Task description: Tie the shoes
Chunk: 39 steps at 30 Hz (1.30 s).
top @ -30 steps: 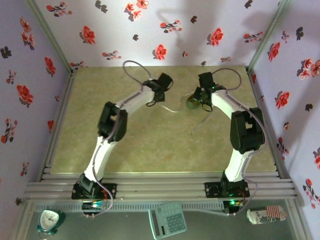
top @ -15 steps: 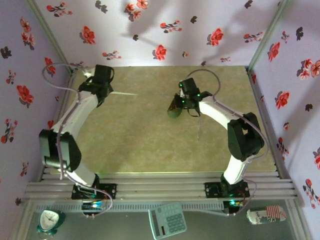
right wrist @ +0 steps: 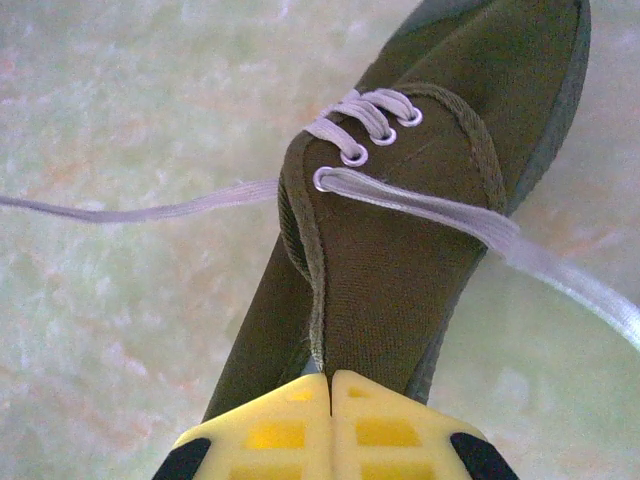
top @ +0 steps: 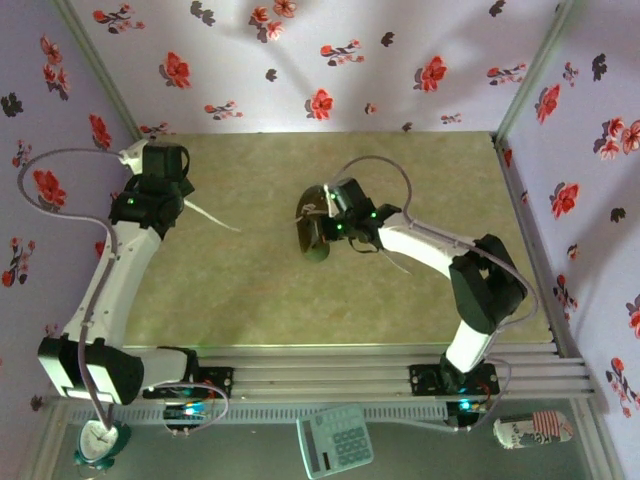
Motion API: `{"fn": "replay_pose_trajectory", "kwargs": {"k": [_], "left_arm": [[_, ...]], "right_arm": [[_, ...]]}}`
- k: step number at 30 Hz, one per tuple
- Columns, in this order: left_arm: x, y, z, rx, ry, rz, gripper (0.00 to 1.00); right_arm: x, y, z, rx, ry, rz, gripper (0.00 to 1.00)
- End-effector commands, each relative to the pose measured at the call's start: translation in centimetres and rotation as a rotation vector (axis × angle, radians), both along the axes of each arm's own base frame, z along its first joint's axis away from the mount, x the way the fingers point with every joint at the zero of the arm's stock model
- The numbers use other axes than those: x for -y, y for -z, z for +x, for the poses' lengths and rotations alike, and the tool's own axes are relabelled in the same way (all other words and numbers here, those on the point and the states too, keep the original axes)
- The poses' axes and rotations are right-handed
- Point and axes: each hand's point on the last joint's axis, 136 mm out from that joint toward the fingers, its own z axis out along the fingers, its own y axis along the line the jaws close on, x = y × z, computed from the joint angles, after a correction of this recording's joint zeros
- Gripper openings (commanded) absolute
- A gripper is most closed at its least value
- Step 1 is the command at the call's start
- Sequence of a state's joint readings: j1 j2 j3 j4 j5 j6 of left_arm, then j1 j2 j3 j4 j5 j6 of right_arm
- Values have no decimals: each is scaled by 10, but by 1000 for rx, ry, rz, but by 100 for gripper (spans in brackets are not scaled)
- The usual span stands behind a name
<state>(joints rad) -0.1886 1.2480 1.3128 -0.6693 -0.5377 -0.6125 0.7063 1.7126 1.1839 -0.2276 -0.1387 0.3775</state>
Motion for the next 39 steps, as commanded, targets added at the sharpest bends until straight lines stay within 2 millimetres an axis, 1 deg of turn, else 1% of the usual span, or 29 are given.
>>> {"fn": "replay_pose_trajectory", "kwargs": {"k": [1, 6, 11, 14, 17, 18, 19, 20, 21, 22, 24, 27, 29, 30, 31, 32, 35, 36, 38, 39], "left_arm": [[-1, 6, -13, -34, 30, 13, 0], [6, 7, -20, -32, 74, -14, 0], [13, 10, -22, -38, 114, -29, 0], [16, 8, -25, -30, 132, -35, 0], [24, 8, -26, -16, 180, -52, 0], [28, 8, -26, -6, 208, -64, 0], [33, 8, -26, -1, 236, -74, 0], [39, 10, -25, 4, 269, -89, 0], [45, 11, -24, 6, 301, -101, 0], [53, 12, -22, 9, 340, -118, 0], [66, 11, -20, 20, 409, -148, 0], [81, 5, -17, 48, 492, -185, 0], [90, -3, -15, 76, 542, -195, 0], [93, -6, -14, 87, 561, -198, 0], [96, -8, -13, 95, 578, -200, 0], [99, -10, -13, 104, 597, -204, 0], [111, -13, -11, 117, 654, -226, 0], [117, -13, -11, 116, 681, -230, 0], [130, -11, -11, 103, 730, -215, 0], [139, -9, -11, 92, 762, -203, 0]], "right_arm": [[-10, -19, -9, 33, 13, 86, 0], [-2, 2, -28, -25, 34, 77, 0], [-6, 19, -50, -66, 19, 49, 0], [0, 28, -56, -79, 36, 36, 0], [5, 34, -60, -84, 40, 14, 0], [6, 37, -61, -87, 41, 2, 3], [8, 37, -61, -85, 42, -6, 9], [9, 38, -61, -82, 41, -12, 20], [10, 37, -60, -74, 40, -16, 28], [10, 33, -59, -59, 37, -17, 38], [12, 23, -56, -23, 35, -23, 48], [20, 2, -50, 67, 34, -39, 56], [32, -10, -45, 145, 57, -66, 61], [42, -15, -41, 187, 91, -90, 63], [54, -17, -36, 211, 142, -120, 64], [70, -18, -31, 219, 203, -163, 64], [123, -7, -22, 160, 371, -311, 60], [138, -1, -22, 134, 405, -351, 59], [165, 12, -26, 70, 454, -400, 58], [174, 19, -28, 29, 459, -400, 58]]}}
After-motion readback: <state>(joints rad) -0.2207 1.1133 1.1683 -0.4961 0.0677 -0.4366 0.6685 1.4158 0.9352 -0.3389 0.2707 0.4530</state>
